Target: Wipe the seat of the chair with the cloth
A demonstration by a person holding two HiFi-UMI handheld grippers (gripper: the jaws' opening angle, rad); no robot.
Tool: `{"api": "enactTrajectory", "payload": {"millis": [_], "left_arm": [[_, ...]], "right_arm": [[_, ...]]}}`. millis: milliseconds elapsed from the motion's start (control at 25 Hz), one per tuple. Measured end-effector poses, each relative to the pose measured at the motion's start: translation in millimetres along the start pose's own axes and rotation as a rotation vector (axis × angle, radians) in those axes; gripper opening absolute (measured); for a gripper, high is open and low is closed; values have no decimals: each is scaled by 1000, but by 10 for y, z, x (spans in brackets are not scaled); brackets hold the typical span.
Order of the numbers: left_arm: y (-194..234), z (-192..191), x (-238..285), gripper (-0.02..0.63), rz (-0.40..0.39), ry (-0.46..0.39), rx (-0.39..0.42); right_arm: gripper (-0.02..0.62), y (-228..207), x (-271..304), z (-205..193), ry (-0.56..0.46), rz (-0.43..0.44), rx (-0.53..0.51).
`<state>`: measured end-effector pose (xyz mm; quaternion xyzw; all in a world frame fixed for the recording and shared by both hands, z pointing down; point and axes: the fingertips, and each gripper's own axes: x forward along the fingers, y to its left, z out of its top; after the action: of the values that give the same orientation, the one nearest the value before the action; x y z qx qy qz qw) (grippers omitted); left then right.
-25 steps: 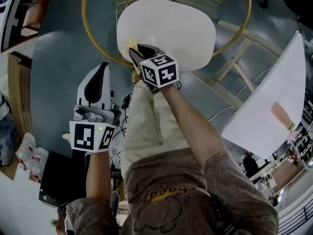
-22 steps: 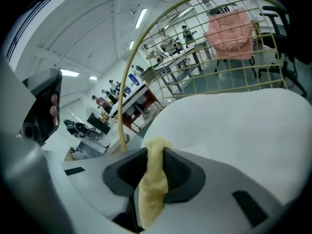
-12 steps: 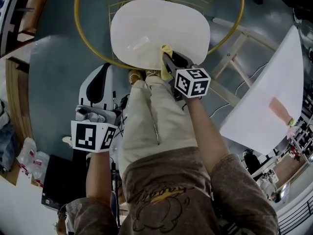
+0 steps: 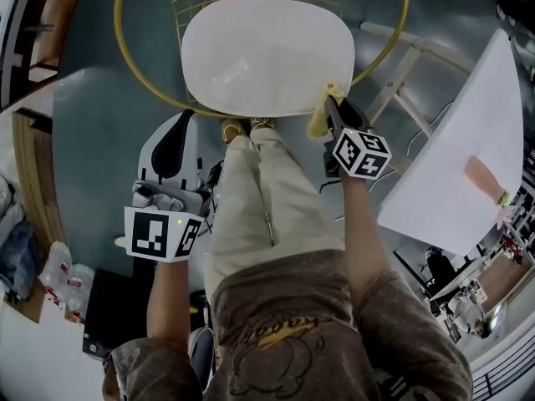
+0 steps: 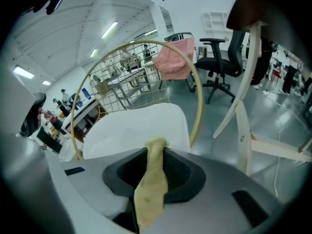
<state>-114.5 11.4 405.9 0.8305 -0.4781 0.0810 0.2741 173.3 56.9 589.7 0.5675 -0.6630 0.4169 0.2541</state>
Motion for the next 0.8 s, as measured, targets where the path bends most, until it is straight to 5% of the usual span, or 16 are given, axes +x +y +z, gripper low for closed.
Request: {"api": "enactTrajectory", "payload": {"millis": [280, 800], "left_arm": [[-73, -29, 45, 3, -18, 13, 9], [-71, -75, 45, 3, -12, 16, 3]], "right_arm": [[112, -411, -261, 28, -53, -129, 8], [113, -267, 7, -114, -14, -78, 11]]}}
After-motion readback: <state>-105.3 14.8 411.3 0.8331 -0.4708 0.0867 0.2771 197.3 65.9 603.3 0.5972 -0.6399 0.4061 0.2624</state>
